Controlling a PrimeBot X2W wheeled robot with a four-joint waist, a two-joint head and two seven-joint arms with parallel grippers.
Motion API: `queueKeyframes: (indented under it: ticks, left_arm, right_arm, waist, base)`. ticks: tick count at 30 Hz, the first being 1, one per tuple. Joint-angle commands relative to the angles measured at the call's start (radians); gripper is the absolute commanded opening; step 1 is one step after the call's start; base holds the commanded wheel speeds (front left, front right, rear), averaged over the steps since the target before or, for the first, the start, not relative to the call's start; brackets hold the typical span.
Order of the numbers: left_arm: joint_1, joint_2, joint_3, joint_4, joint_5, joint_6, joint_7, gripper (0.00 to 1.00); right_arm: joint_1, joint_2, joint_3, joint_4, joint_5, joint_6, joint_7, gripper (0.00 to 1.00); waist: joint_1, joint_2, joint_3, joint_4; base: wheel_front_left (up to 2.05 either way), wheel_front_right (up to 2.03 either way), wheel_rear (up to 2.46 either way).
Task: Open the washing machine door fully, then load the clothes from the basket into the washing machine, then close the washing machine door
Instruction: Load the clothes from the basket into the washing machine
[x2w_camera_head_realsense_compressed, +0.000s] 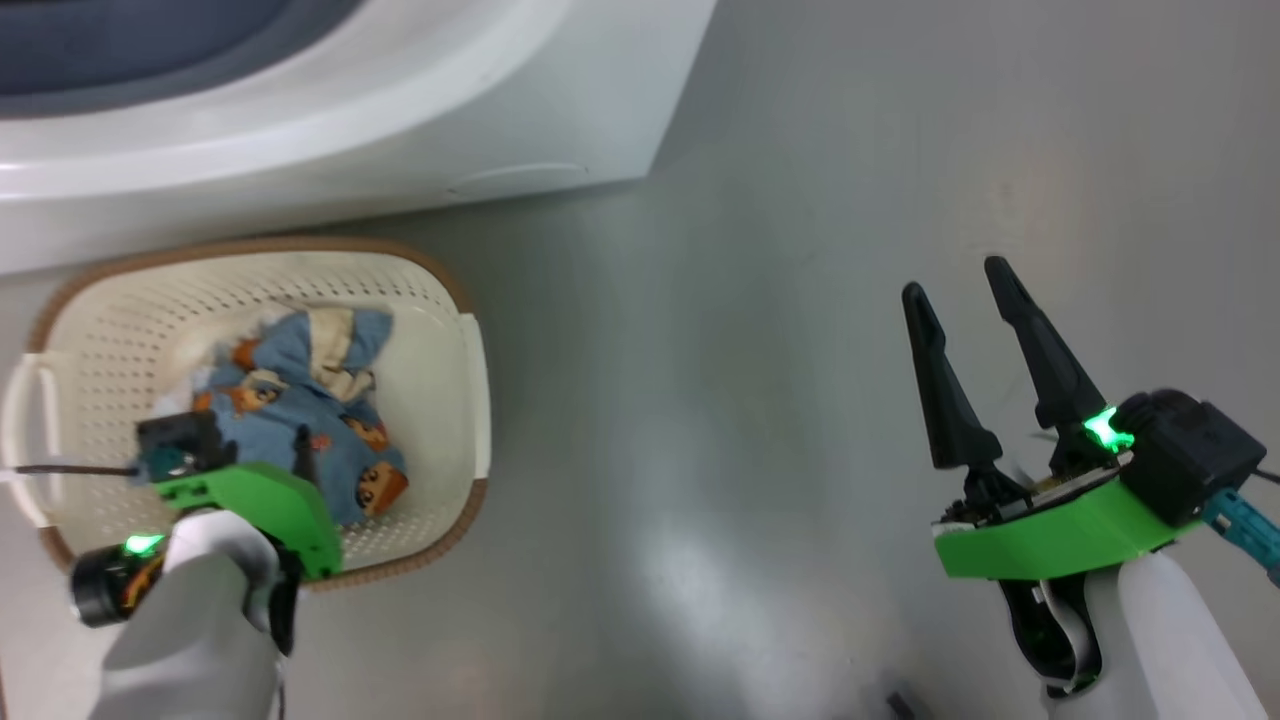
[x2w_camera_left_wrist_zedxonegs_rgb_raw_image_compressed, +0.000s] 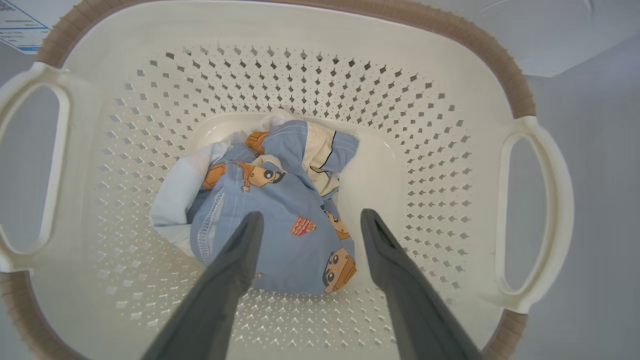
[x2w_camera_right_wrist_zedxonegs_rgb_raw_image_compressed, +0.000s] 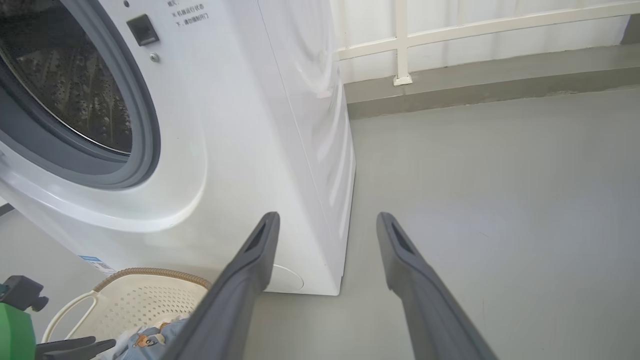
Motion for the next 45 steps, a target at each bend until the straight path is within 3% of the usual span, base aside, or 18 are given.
queueKeyframes:
  ticks: [1, 14, 25, 27, 29, 33, 45]
  left_arm:
    - [-0.008, 0.047, 0.028, 0.013, -0.007, 0.016, 0.004, 1.00]
    - [-0.135, 0.171, 0.061, 0.048, -0.036, 0.057, 0.044, 1.00]
    - [-0.187, 0.235, 0.058, 0.057, -0.038, 0.079, 0.086, 1.00]
    - [-0.190, 0.239, 0.058, 0.058, -0.041, 0.078, 0.097, 0.45]
    - [-0.192, 0.240, 0.059, 0.059, -0.045, 0.078, 0.106, 0.00]
    - [-0.192, 0.238, 0.058, 0.061, -0.051, 0.078, 0.113, 0.00]
    - [-0.127, 0.206, 0.040, 0.051, -0.044, 0.091, -0.041, 0.00]
  right_arm:
    - [-0.005, 0.006, 0.032, -0.021, 0.009, 0.006, -0.011, 1.00]
    - [-0.109, 0.030, 0.057, -0.049, 0.048, 0.006, -0.012, 1.00]
    - [-0.142, 0.044, 0.077, -0.046, 0.069, 0.006, -0.012, 1.00]
    - [-0.144, 0.045, 0.079, -0.045, 0.071, 0.006, -0.012, 1.00]
    - [-0.146, 0.046, 0.079, -0.043, 0.071, 0.006, -0.012, 1.00]
    - [-0.148, 0.046, 0.076, -0.041, 0.069, 0.006, -0.012, 1.00]
    - [-0.117, 0.029, 0.032, -0.038, 0.048, 0.006, -0.012, 1.00]
  waist:
    - [-0.0002, 0.0000, 0.099, -0.065]
    - [-0.0002, 0.0000, 0.312, -0.148]
    - [-0.0002, 0.0000, 0.370, -0.181]
    - [-0.0002, 0.0000, 0.373, -0.183]
    - [-0.0002, 0.0000, 0.372, -0.183]
    - [-0.0002, 0.0000, 0.365, -0.181]
    - [-0.0002, 0.0000, 0.270, -0.136]
  base:
    - [0.00, 0.00, 0.00]
    - [0.00, 0.00, 0.00]
    - [0.00, 0.00, 0.00]
    - [0.00, 0.00, 0.00]
    - [0.00, 0.00, 0.00]
    - [0.00, 0.00, 0.00]
    - [0.00, 0.00, 0.00]
